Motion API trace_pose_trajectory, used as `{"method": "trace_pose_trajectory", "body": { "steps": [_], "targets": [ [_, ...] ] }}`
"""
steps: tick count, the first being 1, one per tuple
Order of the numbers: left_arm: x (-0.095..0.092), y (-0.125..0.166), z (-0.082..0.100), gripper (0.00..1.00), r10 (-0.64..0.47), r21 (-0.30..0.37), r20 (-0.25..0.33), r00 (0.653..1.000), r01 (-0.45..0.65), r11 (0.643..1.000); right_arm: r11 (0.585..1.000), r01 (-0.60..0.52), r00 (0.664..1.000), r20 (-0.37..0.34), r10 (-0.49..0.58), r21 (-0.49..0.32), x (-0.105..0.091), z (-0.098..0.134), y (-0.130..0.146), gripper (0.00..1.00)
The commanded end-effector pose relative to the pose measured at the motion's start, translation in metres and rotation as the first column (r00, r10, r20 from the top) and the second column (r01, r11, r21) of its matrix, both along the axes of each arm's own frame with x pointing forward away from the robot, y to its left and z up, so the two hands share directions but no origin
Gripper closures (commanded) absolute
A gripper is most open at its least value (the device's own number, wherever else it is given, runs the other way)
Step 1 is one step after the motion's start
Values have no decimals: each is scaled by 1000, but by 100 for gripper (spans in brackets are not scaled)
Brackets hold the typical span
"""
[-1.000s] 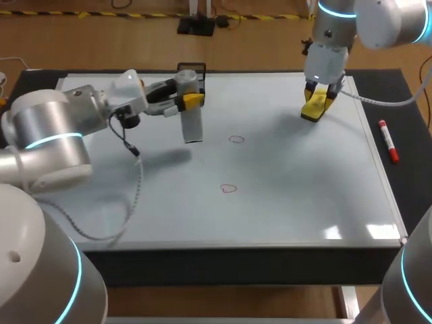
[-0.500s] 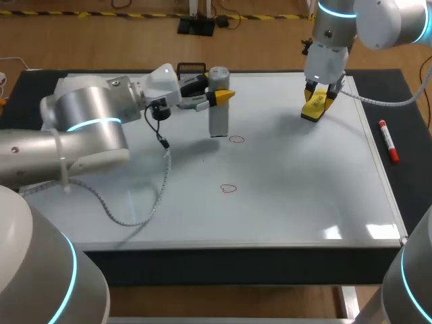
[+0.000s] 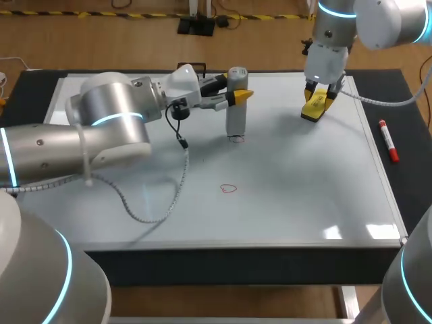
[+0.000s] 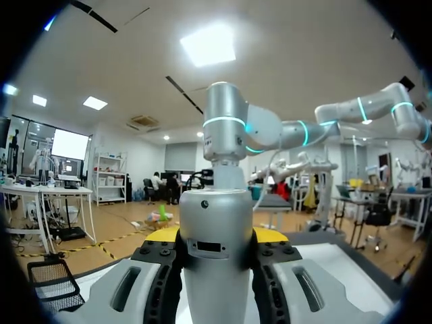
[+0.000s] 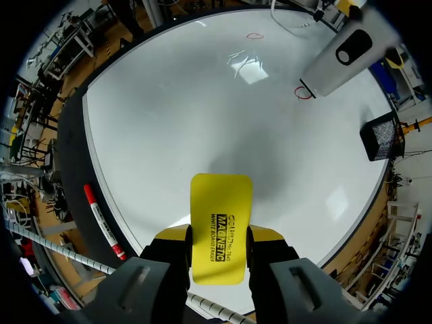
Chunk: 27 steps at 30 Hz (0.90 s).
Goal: Pick up the inspection probe, press it on each red-marked spot on the whiteboard one by one, put down the probe, pick up the eraser, and wipe off all the red marks.
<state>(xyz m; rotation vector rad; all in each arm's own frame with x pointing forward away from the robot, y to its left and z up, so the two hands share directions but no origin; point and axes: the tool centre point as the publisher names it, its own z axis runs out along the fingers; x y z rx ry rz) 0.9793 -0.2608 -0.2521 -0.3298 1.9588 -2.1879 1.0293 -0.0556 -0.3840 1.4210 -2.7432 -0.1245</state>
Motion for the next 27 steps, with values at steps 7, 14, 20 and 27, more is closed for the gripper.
{"method": "trace_pose_trajectory", "body": {
  "steps": [7,14,20,27],
  "targets": [
    [1,-5,-7,100,1,2,-9,1000,-1,1000,1000,-2,1000,-1,2,-4,1,1,0,100],
    [-1,-7,-14,100,2,4,-14,1000,-2,1000,1000,-2,1000,-1,2,-4,1,1,0,100],
    [-1,-8,-19,100,2,5,-22,1000,-2,1000,1000,-2,1000,-1,2,-4,1,1,0,100],
    [-1,-8,-21,100,1,3,-19,1000,-1,1000,1000,-2,1000,-1,2,-4,1,1,0,100]
  ]
}}
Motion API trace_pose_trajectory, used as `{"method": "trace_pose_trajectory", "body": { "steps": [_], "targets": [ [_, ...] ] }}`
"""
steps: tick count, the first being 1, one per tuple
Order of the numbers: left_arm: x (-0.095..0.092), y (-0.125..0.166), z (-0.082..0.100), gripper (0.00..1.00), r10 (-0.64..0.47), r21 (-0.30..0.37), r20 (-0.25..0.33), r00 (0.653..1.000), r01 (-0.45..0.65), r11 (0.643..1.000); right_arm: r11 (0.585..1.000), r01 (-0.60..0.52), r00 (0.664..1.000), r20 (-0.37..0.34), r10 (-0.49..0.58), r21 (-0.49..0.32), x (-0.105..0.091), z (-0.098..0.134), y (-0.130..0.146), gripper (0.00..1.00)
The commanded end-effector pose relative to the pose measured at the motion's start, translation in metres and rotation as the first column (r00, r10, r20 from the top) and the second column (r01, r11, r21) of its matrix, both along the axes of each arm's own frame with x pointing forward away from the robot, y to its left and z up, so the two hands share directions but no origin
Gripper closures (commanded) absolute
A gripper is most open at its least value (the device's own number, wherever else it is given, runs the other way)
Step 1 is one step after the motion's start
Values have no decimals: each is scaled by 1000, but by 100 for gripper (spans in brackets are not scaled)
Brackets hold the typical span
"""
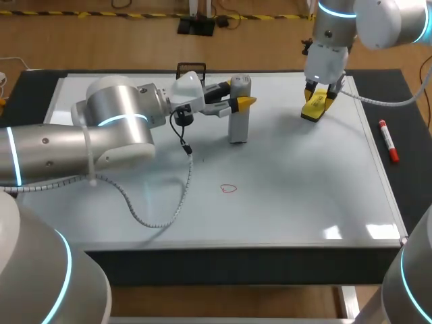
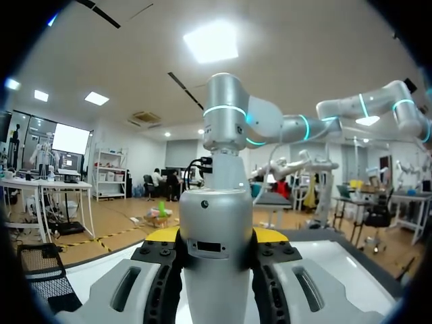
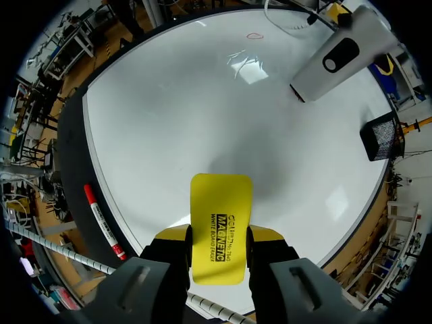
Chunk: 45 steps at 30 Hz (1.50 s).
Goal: Pick up the inspection probe, press it on each red-marked spot on the whiteboard one by one, put down the probe, pick up the eraser, and wipe off all the red marks.
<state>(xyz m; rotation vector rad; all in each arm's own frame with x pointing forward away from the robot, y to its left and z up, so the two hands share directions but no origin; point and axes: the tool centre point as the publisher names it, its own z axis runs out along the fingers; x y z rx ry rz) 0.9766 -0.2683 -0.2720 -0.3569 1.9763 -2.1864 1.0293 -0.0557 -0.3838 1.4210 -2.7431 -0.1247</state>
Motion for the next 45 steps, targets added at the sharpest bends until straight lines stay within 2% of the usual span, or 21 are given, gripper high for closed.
{"method": "trace_pose_trajectory", "body": {
  "steps": [1,16,36,45],
  "targets": [
    [1,-1,-1,100,1,-3,7,1000,-1,1000,1000,-2,1000,-1,2,-5,1,1,0,100],
    [-2,5,-8,100,-8,3,18,1000,8,1000,1000,-2,1000,-1,2,-5,1,1,0,100],
    [-5,9,-7,100,-7,6,16,1000,7,1000,1000,-2,1000,-1,2,-5,1,1,0,100],
    [-8,13,4,100,-6,4,29,1000,6,1000,1000,-2,1000,-1,2,-5,1,1,0,100]
  ]
}}
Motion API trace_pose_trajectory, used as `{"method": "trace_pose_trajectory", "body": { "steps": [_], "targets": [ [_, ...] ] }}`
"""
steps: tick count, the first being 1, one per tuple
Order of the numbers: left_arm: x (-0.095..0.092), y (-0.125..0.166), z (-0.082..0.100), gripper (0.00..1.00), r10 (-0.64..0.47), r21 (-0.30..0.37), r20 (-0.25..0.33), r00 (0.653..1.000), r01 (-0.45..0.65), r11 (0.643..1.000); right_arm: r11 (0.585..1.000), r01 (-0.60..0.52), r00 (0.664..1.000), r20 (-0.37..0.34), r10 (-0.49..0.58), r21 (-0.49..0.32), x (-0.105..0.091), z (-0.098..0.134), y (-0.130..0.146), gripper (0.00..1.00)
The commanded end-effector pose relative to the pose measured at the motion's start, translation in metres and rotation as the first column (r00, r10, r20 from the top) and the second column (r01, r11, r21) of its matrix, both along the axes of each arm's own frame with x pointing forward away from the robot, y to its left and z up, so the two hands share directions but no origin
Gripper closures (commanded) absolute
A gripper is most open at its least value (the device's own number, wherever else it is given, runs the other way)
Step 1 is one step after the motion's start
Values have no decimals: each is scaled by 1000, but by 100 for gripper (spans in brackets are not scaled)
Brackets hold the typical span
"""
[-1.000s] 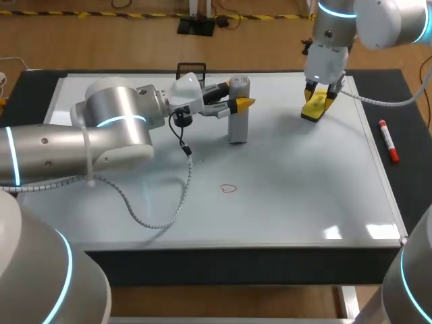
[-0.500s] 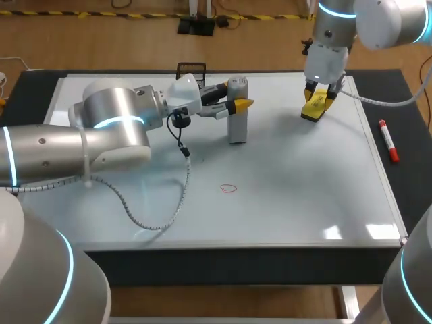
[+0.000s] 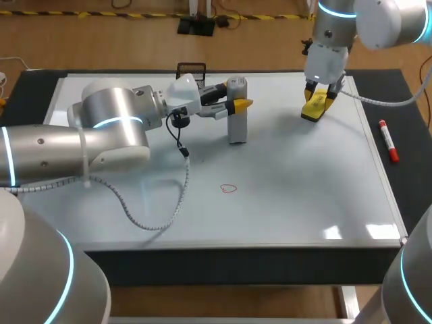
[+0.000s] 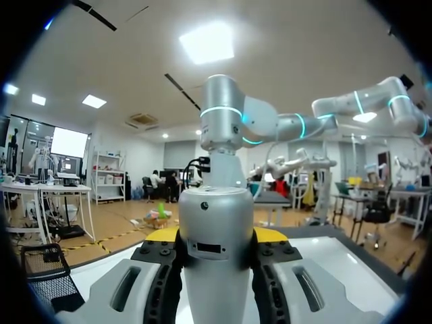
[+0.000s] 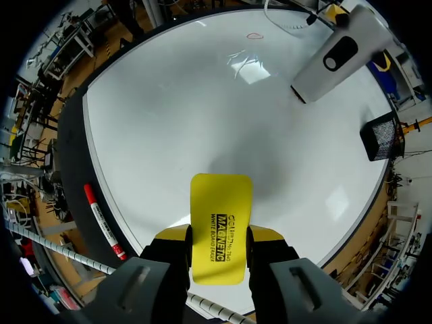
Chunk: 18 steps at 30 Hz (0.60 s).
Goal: Pick up the inspection probe, press it on each red-marked spot on the whiteboard one by one, put down the probe, pick up the eraser, and wipe off all the red marks.
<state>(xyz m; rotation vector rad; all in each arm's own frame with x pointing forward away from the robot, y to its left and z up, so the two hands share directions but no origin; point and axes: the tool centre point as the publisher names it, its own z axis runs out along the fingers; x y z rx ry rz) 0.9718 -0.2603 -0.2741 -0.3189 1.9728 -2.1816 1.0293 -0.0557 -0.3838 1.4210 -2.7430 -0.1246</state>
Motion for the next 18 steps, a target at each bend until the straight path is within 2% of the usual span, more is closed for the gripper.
{"method": "trace_pose_trajectory", "body": {
  "steps": [1,9,18],
  "targets": [
    [-4,6,8,100,3,0,7,1000,-3,1000,1000,-2,1000,-1,2,-4,1,1,0,100],
    [-8,33,25,100,15,1,20,1000,-15,1000,1000,-2,1000,-1,2,-4,1,1,0,100],
    [-18,84,27,100,61,2,21,998,-61,998,1000,-2,1000,-1,2,-4,1,1,0,100]
  ]
}}
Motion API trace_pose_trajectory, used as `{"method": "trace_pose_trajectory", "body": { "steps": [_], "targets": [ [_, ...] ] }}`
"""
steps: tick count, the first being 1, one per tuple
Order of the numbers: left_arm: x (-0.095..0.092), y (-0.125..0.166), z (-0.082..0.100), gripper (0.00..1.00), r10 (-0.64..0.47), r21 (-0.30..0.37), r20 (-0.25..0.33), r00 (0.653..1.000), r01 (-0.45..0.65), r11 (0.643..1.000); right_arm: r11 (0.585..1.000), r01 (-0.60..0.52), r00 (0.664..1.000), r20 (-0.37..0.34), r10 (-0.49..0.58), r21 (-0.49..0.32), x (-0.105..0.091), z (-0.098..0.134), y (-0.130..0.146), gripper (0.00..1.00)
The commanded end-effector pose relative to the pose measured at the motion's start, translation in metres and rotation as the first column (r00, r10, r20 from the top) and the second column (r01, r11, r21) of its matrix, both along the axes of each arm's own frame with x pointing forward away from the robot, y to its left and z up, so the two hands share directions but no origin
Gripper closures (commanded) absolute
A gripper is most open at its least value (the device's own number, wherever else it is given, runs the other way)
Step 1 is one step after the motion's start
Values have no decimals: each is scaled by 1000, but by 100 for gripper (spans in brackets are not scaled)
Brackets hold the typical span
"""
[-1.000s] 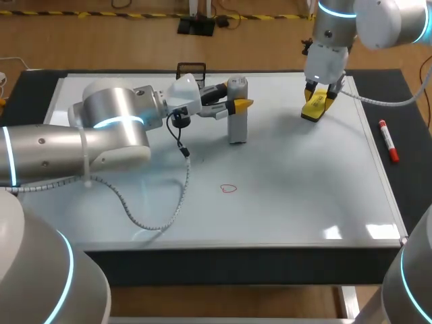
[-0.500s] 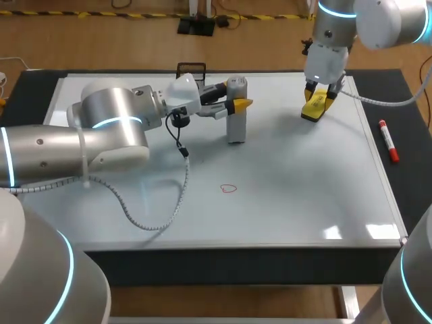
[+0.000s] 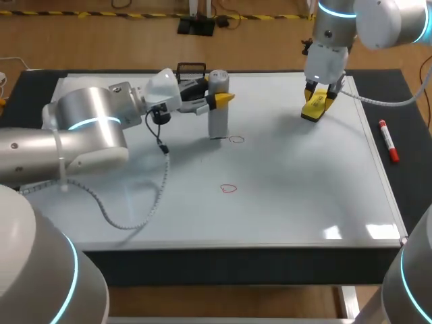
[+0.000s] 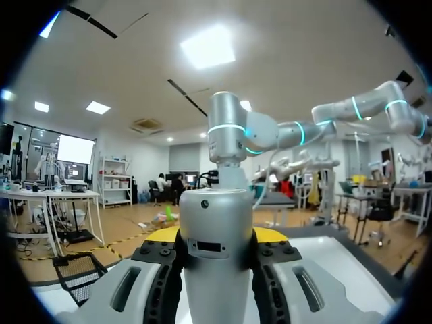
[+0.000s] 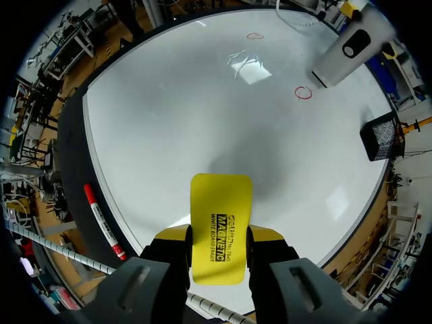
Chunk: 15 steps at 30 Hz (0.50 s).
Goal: Pick up the inspection probe, press it on each red-marked spot on the whiteboard one by one, put down the probe, pick up the eraser, and wipe off all the red marks.
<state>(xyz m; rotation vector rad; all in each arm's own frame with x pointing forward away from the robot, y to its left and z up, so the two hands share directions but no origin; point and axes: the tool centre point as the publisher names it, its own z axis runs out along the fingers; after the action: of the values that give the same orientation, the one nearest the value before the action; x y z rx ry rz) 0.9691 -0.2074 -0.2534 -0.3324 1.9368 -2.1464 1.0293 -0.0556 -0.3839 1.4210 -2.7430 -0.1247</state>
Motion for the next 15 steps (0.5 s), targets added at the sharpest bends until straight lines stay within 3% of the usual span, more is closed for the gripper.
{"method": "trace_pose_trajectory", "body": {
  "steps": [1,15],
  "targets": [
    [-17,38,7,100,27,2,-2,1000,-27,1000,1000,-2,1000,-1,2,-4,1,1,0,100],
    [-24,151,11,100,143,-3,22,989,-143,990,1000,-2,1000,-1,2,-4,1,1,0,100]
  ]
}}
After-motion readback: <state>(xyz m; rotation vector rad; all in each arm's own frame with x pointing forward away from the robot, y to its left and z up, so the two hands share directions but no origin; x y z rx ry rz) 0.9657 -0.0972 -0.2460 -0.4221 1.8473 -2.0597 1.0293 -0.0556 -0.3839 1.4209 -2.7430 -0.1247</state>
